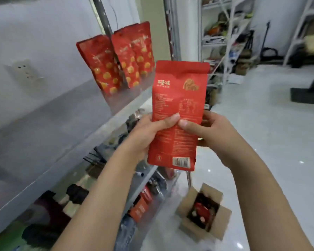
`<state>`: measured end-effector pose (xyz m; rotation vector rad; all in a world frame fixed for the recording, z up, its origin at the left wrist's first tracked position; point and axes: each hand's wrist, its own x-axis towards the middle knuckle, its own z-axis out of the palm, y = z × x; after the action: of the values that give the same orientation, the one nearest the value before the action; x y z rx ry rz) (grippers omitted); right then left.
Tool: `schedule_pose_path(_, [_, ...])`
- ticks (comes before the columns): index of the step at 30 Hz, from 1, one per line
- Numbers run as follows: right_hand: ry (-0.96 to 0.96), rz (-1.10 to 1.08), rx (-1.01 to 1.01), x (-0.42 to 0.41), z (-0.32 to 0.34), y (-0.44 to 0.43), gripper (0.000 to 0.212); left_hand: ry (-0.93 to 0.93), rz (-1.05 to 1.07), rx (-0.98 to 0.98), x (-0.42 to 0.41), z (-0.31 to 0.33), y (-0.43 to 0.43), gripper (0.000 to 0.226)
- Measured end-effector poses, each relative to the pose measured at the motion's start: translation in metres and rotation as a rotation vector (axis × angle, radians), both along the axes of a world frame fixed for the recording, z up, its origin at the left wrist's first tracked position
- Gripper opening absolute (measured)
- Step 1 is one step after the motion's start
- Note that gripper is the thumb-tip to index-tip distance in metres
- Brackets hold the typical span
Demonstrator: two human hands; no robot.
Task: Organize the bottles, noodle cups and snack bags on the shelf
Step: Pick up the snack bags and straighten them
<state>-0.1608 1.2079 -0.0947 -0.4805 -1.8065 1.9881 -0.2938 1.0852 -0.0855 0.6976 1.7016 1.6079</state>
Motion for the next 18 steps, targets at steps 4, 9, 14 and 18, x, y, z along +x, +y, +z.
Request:
schedule_pose_path(4, [-0.053, -0.143, -0.045, 0.038, -0.029, 0.011, 0.033, -0.055, -0.102, -0.04, 0.026, -0.033, 0.028, 0.039])
schedule_pose_path(9, [-0.151, -0.215, -0.048, 0.072, -0.057, 0.032, 0.039, -0.072, -0.23, -0.066, 0.048, -0.067, 0.06, 0.053])
schedule_pose_path(14, [-0.246, -0.244, -0.056, 0.088, -0.089, 0.064, 0.048, -0.06, -0.312, -0.133, 0.056, -0.102, 0.099, 0.035])
schedule_pose_path(18, [-0.27, -0.254, -0.063, 0.084, -0.126, 0.095, 0.064, -0.004, -0.337, -0.229, 0.053, -0.133, 0.136, 0.037])
